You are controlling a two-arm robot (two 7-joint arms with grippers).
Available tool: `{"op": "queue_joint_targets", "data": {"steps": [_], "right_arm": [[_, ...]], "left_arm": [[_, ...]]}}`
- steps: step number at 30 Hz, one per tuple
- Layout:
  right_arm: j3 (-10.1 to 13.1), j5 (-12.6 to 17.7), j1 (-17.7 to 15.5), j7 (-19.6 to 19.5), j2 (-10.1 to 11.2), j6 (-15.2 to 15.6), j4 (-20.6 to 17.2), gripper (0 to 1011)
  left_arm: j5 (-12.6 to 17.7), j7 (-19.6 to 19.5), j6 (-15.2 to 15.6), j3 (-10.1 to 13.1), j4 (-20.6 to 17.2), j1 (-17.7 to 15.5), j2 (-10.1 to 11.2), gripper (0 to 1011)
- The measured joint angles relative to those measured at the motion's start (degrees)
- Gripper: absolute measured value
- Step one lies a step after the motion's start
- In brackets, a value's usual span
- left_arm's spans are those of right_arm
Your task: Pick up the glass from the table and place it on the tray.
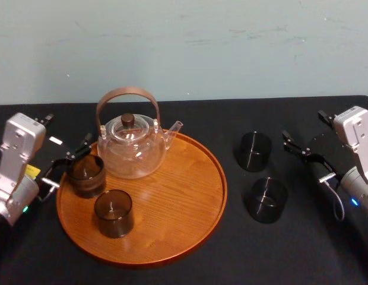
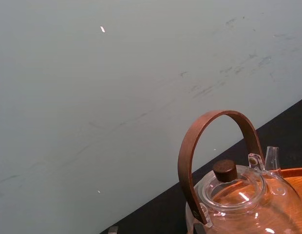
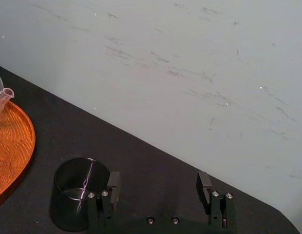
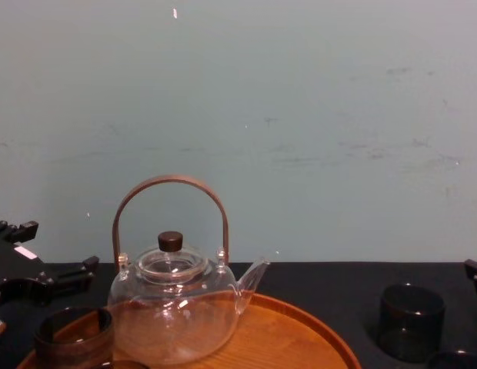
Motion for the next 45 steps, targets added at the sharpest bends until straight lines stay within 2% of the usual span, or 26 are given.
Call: {"op": "queue_joint_targets", "data": {"steps": [45], "right_arm": [[0.0,0.0,0.0,0.0,0.0,0.0,0.0,1002]], "left_arm": [[0.0,0.0,0.0,0.0,0.0,0.0,0.0,1001]]}}
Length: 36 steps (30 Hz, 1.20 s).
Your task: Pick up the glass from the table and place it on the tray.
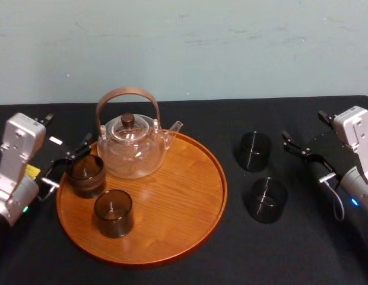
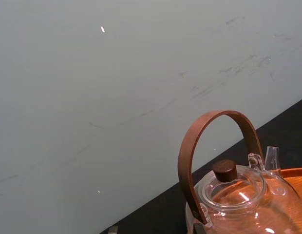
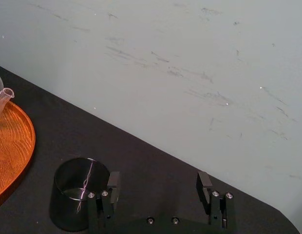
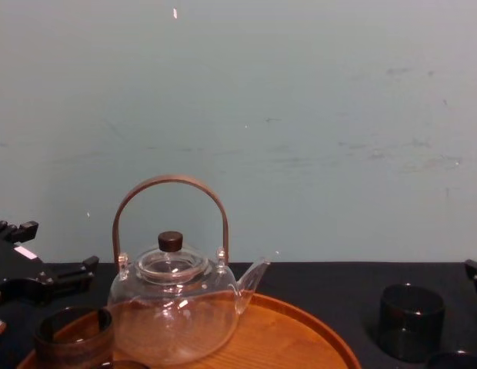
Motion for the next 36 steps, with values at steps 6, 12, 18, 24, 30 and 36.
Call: {"op": "queue_joint_targets", "data": {"steps": [6,12,18,24,30,36], "right_arm": [[0.0,0.0,0.0,0.0,0.0,0.0,0.0,1002],[0.0,0.0,0.0,0.0,0.0,0.0,0.0,1002],[1.12,0.73,-1.17,2.07,0.48,-0.69,-1.21,1002],[2.7,1.67,-4.13,3.46,1.89,-1.1,-4.97,1002],[4.64,3.26,-8.55,4.55,3.36,-1.66,-9.83,1002],[6.1,4.25,-13.14,5.67,4.55,-2.37,-14.25,1002]], "left_arm": [[0.0,0.0,0.0,0.0,0.0,0.0,0.0,1002],[0.0,0.0,0.0,0.0,0.0,0.0,0.0,1001],[0.0,-0.01,0.0,0.0,0.0,0.0,0.0,1001],[0.0,-0.01,0.0,0.0,0.0,0.0,0.0,1001],[0.0,-0.01,0.0,0.0,0.0,0.0,0.0,1002],[0.0,-0.01,0.0,0.0,0.0,0.0,0.0,1001]]}}
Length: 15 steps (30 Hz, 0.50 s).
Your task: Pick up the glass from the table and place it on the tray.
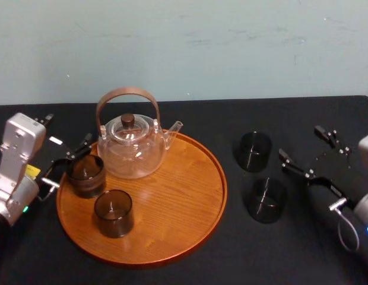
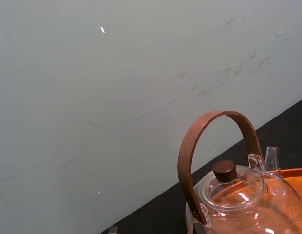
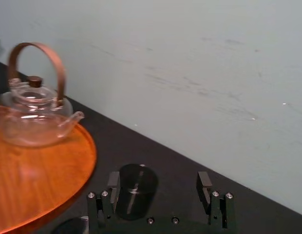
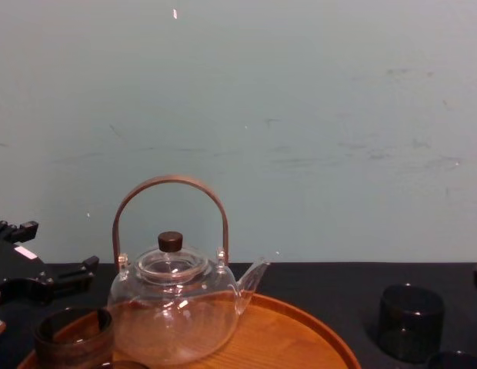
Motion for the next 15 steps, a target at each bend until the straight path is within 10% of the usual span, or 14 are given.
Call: {"op": "queue_joint_targets", "data": {"steps": [15], "right_arm": [[1.1,2.53,-5.91,4.71,0.05,-0.9,-3.76,1002]], "left_arm": [[0.0,0.0,0.0,0.0,0.0,0.0,0.0,1001]]}}
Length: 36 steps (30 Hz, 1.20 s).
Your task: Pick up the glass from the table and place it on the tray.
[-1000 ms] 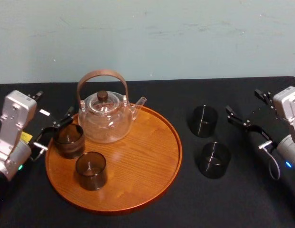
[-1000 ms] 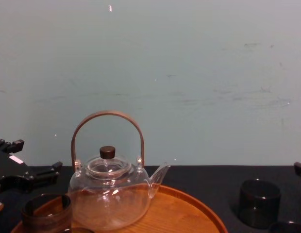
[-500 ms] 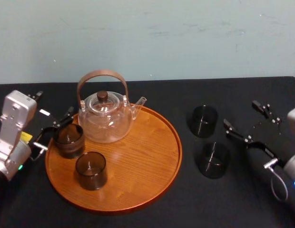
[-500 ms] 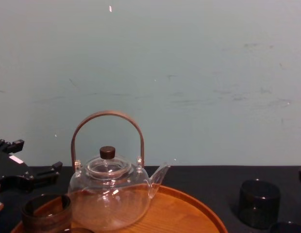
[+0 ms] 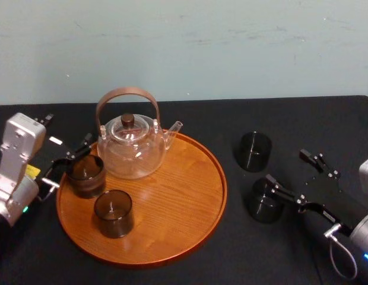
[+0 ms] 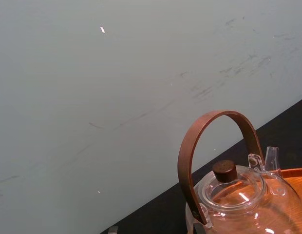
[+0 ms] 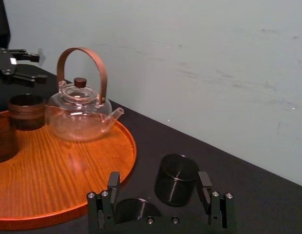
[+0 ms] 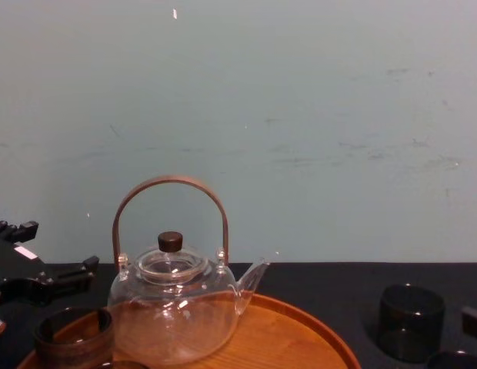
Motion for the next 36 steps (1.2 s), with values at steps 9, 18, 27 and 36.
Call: {"op": "queue_joint_targets", "data": {"steps": [9,18,27,36], "right_arm": [[0.4,0.58,-0.58,2.76,-0.81,0.16,0.06,1002],[0.74,0.66,-0.98,4.61,-1.99,1.22,1.39,1002],[1.21,0.56,-0.94,5.8,-3.42,2.05,3.03,1002],[2.18,0.03,-1.4,6.61,-4.54,2.38,3.72,1002]], "left_arm": [[0.0,0.0,0.0,0.0,0.0,0.0,0.0,1001],[0.0,0.0,0.0,0.0,0.0,0.0,0.0,1001],[0.0,0.0,0.0,0.0,0.0,0.0,0.0,1001],[0.0,0.0,0.0,0.0,0.0,0.0,0.0,1002]]}}
